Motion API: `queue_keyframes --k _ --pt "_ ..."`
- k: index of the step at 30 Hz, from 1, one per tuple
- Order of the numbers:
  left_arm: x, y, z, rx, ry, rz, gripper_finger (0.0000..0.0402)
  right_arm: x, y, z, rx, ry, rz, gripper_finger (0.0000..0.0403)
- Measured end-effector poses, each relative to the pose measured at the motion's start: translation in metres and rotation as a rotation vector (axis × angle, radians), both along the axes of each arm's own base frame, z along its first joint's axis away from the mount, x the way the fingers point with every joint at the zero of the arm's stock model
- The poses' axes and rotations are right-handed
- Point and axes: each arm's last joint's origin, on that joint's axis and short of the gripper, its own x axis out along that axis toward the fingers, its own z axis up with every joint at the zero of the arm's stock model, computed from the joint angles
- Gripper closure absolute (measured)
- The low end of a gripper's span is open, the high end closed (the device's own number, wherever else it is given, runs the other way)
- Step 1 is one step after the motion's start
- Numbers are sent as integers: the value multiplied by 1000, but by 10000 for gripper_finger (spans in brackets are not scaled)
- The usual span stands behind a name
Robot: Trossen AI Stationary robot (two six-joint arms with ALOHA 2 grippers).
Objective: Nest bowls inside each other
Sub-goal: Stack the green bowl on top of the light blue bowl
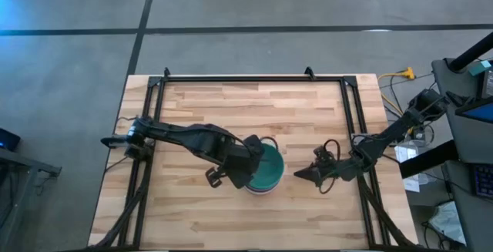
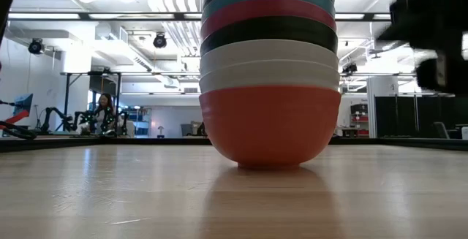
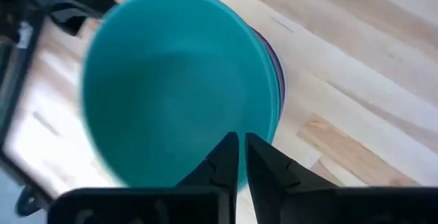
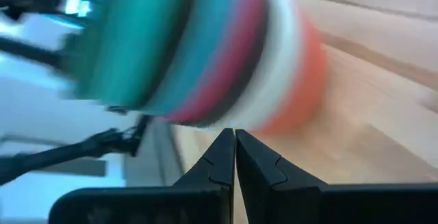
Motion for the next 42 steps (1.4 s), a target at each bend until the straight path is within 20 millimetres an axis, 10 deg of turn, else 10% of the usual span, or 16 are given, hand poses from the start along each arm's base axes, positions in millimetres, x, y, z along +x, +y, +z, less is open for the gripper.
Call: queue_keyframes --k 13,29,42 --pt "-9 33 40 -477 -207 305 401 34 21 111 -753 -320 158 394" --pt "-70 36 -29 -942 -870 507 401 50 24 104 -798 -253 109 394" --pt "-69 19 -88 -958 -779 619 402 56 8 92 -749 -214 67 394"
